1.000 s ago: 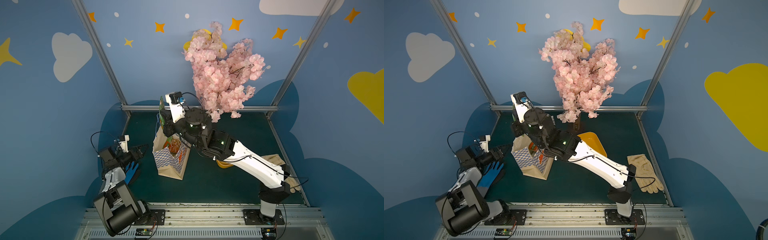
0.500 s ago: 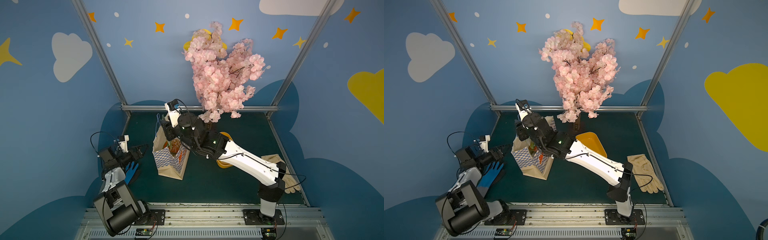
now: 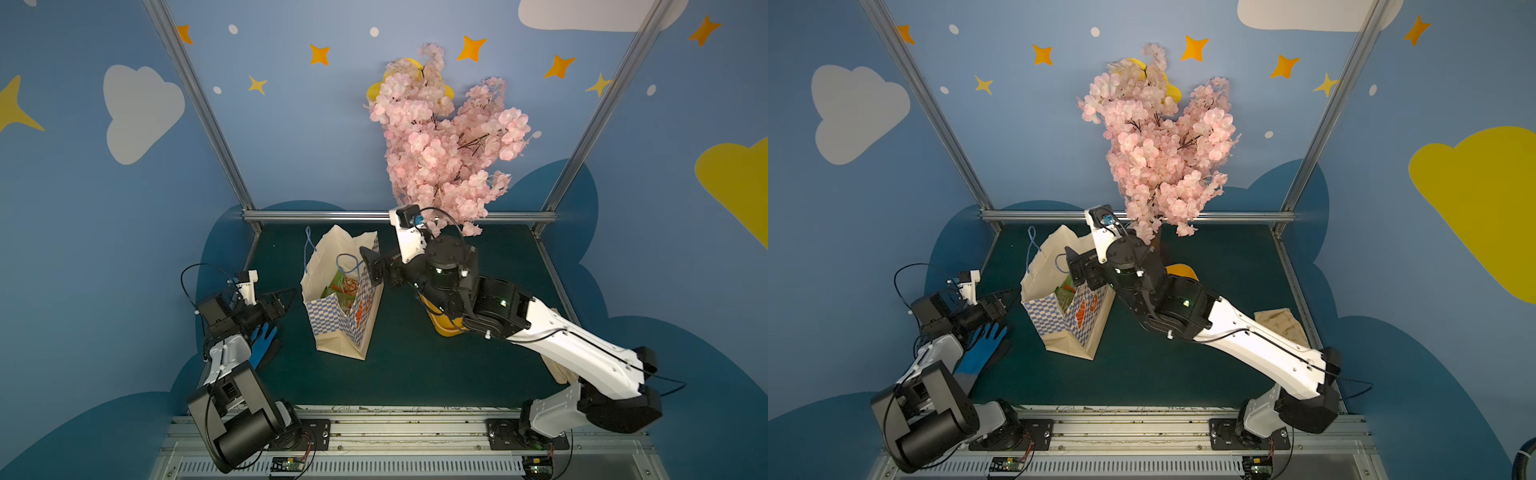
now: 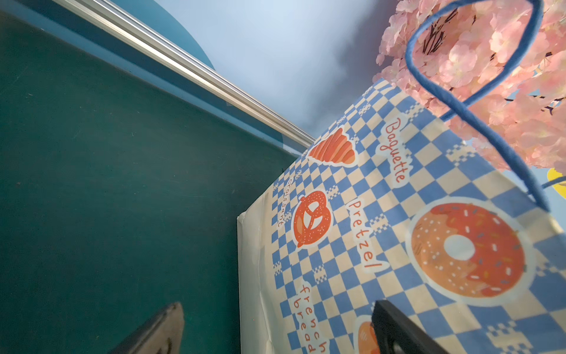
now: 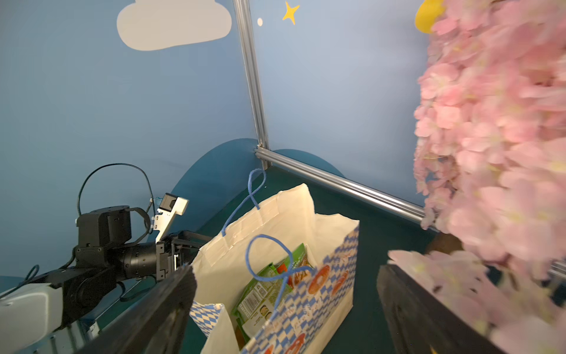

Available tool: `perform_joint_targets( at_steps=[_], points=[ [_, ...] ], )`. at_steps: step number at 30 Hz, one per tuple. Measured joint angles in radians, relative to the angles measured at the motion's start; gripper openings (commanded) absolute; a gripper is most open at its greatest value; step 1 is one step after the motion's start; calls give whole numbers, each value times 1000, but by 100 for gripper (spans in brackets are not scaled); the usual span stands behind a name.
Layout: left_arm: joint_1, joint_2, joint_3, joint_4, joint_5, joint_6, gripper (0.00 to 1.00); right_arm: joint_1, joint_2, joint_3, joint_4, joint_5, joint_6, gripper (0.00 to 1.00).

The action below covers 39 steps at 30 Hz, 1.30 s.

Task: Place the condiment packets inside the bag
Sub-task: Place the condiment packet in the paper bag, then reset both arms

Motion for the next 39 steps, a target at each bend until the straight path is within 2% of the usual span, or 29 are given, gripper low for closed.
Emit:
perform_joint_targets(
  at_steps=[3, 7, 12, 16, 21, 26, 35, 39],
  points=[
    [-11, -9, 0, -4, -29, 9, 100, -68, -176, -227, 1, 27, -8, 98],
    [-52, -16, 0, -16, -83, 35, 100, -253, -360, -476, -21, 39, 11, 98],
    [-152, -15, 0, -16, -197, 57, 100, -516, -541, -748, -8, 76, 32, 98],
    [-274, -12, -29, 41, -325, 85, 100, -647, -619, -980, 143, 140, 16, 98],
    [-417, 6, -122, 188, -492, 106, 100, -734, -584, -1193, 367, 230, -46, 98],
    [-484, 47, -220, 428, -629, 110, 100, -865, -473, -1219, 460, 228, -78, 98],
    [-506, 206, -235, 653, -740, 117, 100, -997, -317, -1416, 813, 60, -142, 98],
    [-513, 218, -235, 683, -760, 117, 100, -1031, -220, -1445, 972, -33, -167, 98]
  ],
)
